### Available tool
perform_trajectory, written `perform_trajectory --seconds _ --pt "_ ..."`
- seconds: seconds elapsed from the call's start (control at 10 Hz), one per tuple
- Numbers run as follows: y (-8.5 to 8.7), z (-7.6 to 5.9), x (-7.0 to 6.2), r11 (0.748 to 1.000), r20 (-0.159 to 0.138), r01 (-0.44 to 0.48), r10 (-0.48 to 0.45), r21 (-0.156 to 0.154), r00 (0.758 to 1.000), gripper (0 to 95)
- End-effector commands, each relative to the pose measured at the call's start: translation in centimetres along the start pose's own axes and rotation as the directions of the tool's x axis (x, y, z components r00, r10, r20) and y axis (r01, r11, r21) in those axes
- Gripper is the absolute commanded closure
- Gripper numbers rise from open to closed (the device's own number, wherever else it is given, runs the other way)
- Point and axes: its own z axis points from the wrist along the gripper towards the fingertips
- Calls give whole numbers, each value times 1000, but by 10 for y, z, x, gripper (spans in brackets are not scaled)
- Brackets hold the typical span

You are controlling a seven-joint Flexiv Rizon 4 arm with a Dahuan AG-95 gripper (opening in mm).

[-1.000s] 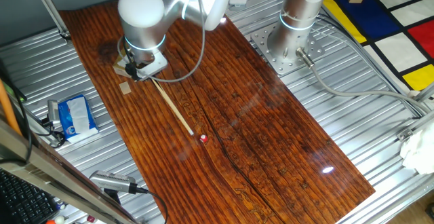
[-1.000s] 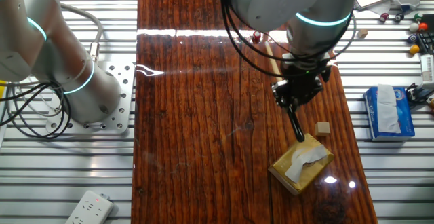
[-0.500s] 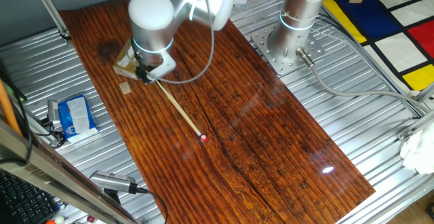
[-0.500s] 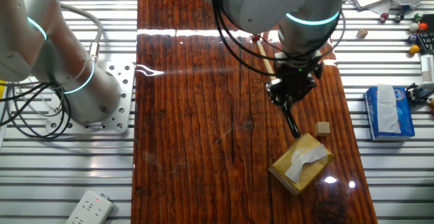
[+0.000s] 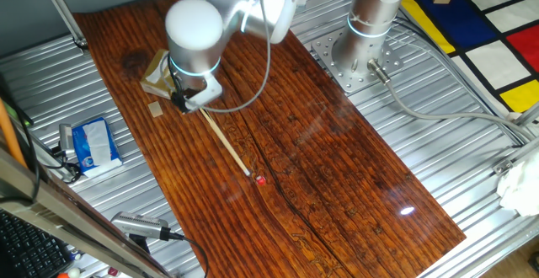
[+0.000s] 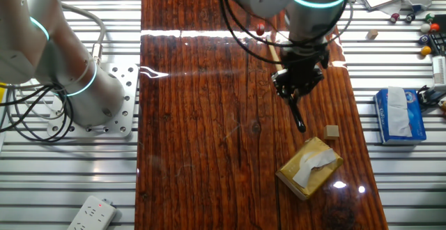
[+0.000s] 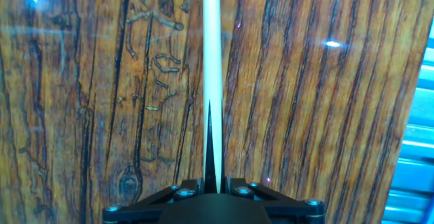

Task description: Hit the pool ball

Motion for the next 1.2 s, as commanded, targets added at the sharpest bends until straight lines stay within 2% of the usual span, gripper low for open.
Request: perform_trajectory --seconds 0.1,1.2 --pt "2 -1 2 1000 11 -20 20 9 1000 950" --pt "2 -1 2 1000 7 -10 9 12 1000 950"
